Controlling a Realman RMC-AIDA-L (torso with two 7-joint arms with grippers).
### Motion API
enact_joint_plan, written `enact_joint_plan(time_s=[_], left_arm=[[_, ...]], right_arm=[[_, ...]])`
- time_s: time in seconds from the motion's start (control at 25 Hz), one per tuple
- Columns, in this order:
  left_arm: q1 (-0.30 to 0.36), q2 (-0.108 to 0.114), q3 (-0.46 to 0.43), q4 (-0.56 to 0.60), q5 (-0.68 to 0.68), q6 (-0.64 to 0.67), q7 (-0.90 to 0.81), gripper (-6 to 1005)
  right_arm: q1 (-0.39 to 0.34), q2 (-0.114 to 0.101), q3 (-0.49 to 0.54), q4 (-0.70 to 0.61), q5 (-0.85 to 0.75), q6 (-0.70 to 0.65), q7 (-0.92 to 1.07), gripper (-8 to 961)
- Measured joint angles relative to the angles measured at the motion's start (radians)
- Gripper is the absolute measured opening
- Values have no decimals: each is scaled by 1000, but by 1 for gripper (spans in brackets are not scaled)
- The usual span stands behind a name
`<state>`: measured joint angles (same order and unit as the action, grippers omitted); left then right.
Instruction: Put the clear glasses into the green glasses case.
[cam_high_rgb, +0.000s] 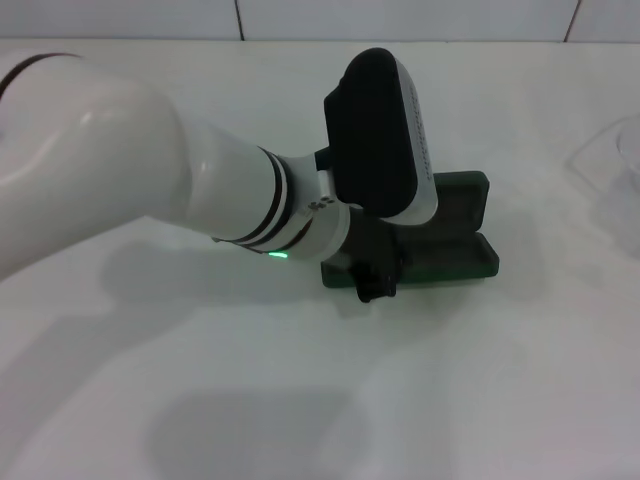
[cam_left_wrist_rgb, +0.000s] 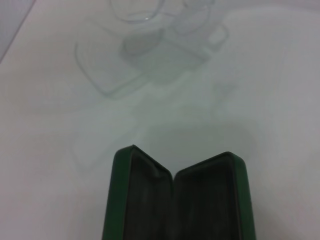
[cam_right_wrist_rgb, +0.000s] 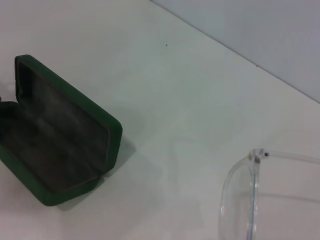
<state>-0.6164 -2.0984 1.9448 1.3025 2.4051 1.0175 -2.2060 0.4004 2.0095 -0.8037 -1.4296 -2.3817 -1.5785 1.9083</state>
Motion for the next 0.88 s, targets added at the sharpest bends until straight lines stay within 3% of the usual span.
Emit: enact_joint_plan(time_s=[0.52, 0.72, 0.88], left_arm=[[29, 0, 15, 34, -74, 50, -1, 46], [61, 4, 11, 126, -39, 51, -12, 46], [66, 1, 19, 125, 40, 6, -29, 46]], right_arm=[[-1, 0, 0, -4, 5, -9, 0, 63], [0, 1, 0, -9, 6, -20, 0, 63], [0, 3, 0, -10, 7, -23, 0, 63]])
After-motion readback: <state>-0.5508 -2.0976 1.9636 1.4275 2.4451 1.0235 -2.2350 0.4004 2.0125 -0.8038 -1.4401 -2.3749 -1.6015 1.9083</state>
